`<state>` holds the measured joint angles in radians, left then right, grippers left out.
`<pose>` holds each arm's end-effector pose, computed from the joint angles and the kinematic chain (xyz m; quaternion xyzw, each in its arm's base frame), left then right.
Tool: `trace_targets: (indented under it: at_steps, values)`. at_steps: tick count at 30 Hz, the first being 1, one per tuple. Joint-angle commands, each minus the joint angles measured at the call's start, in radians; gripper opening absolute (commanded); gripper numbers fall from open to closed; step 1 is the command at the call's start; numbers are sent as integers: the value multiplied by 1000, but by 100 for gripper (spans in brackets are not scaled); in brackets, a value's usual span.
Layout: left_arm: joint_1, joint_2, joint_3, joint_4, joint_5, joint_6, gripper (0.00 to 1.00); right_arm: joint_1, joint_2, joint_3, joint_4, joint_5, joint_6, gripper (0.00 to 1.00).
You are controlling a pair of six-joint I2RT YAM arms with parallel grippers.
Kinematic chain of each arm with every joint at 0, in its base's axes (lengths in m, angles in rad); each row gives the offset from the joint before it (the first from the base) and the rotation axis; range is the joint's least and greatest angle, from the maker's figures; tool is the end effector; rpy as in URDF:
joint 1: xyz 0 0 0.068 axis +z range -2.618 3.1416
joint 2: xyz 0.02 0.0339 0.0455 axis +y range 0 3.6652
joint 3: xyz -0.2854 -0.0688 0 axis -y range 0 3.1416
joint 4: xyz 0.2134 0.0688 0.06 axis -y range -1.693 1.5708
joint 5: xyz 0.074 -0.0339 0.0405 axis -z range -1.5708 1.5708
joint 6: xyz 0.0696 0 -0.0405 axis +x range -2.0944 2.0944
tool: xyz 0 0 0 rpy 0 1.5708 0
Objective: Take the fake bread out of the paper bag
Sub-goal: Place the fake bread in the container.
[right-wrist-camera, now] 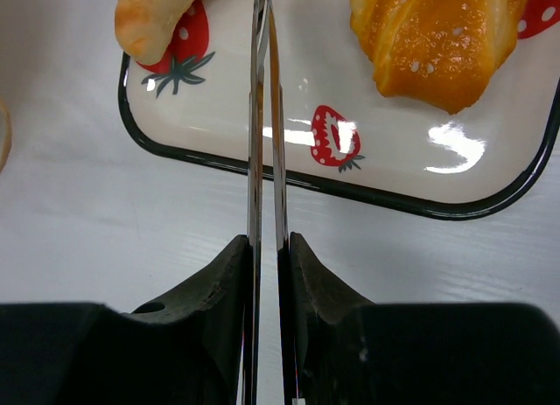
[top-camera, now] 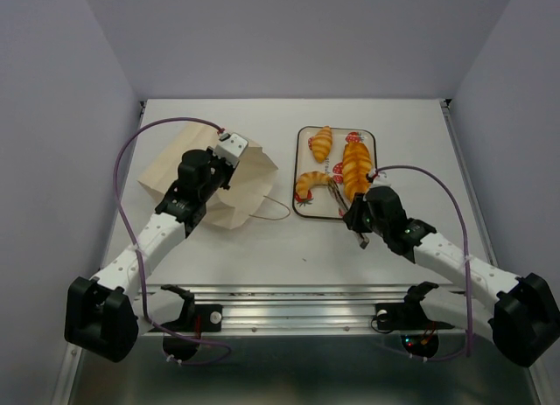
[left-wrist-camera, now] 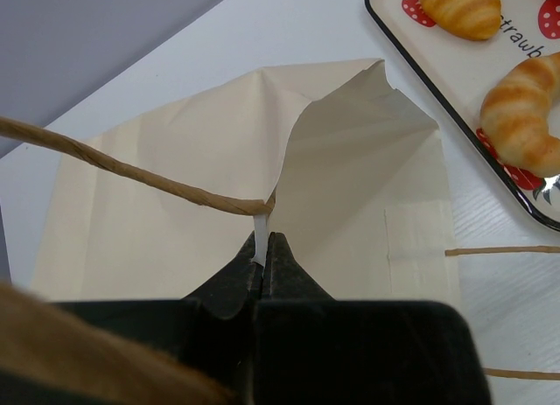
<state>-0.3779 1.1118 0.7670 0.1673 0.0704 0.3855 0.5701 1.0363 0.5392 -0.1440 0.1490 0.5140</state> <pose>0.2360 -0.0990 0.3284 0.3065 0.7029 -0.0246 0.6413 0.1784 0.1021 0.2246 0.0084 0.8920 0.1736 0.4173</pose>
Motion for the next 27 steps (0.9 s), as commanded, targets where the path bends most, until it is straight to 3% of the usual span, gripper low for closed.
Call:
trace_targets:
  at_steps: [1, 3, 6, 8, 16, 19, 27]
  values:
    - [2, -46, -5, 51, 6, 16, 0, -6, -31, 4, -31, 21, 1, 1]
    - [2, -47, -5, 51, 8, 16, 0, -6, -39, 7, -51, 29, 6, 1]
    - [2, -46, -6, 55, 6, 15, 0, -6, -48, 19, -81, 44, 18, 9]
    - [2, -43, -5, 55, 9, 15, 0, -6, -64, 28, -95, 37, 21, 21]
    - [2, -33, 2, 52, 16, 10, 0, -6, -78, 73, -138, 17, 18, 38]
    - [1, -33, 2, 51, 16, 6, 0, -6, -82, 90, -141, -5, 8, 50]
    - [2, -32, 6, 46, 12, 3, 0, -6, -90, 137, -166, -19, -11, 52]
